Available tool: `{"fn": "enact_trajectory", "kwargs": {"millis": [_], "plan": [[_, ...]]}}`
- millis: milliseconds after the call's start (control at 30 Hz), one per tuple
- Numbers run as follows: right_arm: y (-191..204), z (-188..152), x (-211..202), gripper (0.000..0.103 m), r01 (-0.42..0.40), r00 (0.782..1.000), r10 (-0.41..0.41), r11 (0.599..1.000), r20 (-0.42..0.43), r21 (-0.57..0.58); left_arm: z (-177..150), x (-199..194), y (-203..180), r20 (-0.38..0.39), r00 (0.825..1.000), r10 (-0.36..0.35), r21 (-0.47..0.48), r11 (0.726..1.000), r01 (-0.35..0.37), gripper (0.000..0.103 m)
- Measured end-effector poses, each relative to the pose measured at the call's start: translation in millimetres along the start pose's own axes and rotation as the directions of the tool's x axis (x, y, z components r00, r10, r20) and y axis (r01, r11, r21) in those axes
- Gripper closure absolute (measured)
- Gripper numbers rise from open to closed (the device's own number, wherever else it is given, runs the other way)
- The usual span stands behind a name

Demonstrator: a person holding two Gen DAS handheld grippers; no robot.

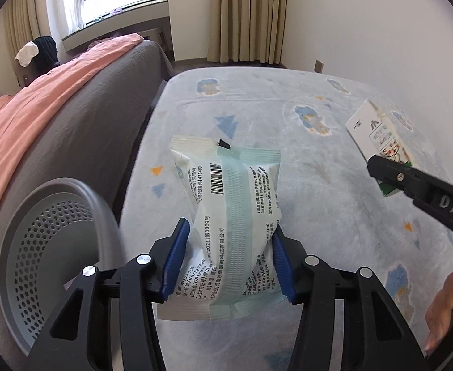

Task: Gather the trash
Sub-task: 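Carry the tissue pack and white box over the grey basket, then open both grippers to drop the tissue pack and white box into the basket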

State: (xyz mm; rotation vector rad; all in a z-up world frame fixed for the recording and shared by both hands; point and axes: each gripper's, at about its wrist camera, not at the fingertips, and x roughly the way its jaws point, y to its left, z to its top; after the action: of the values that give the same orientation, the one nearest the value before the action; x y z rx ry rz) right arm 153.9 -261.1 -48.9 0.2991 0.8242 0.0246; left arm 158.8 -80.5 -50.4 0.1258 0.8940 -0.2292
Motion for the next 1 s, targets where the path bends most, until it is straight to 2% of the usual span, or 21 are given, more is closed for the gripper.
{"fn": "enact_trajectory", "kwargs": {"millis": [200, 367, 733, 833, 1000], "plan": [[44, -15, 8, 0.074, -0.054, 0.998, 0.052, 0.996, -0.033, -0.064, -15, -39, 48, 0.060, 0.997, 0.057, -0.039, 0.998, -0.055, 0.053], [88, -26, 12, 0.074, -0.109, 0.993, 0.104, 0.987, -0.052, -0.114, -31, -61, 95, 0.077, 0.992, 0.103, -0.081, 0.992, -0.097, 0.053], [191, -55, 25, 0.074, -0.210, 0.975, 0.187, 0.953, -0.120, -0.219, -66, -70, 183, 0.066, 0.970, 0.235, -0.147, 0.964, -0.223, 0.053], [210, -59, 32, 0.074, -0.232, 0.968, 0.201, 0.944, -0.148, -0.234, -68, -67, 196, 0.060, 0.972, 0.229, -0.181, 0.960, -0.215, 0.053], [231, -64, 37, 0.074, -0.229, 0.969, 0.192, 0.932, -0.154, -0.280, -75, -63, 212, 0.055, 0.974, 0.220, -0.231, 0.952, -0.202, 0.053]]}}
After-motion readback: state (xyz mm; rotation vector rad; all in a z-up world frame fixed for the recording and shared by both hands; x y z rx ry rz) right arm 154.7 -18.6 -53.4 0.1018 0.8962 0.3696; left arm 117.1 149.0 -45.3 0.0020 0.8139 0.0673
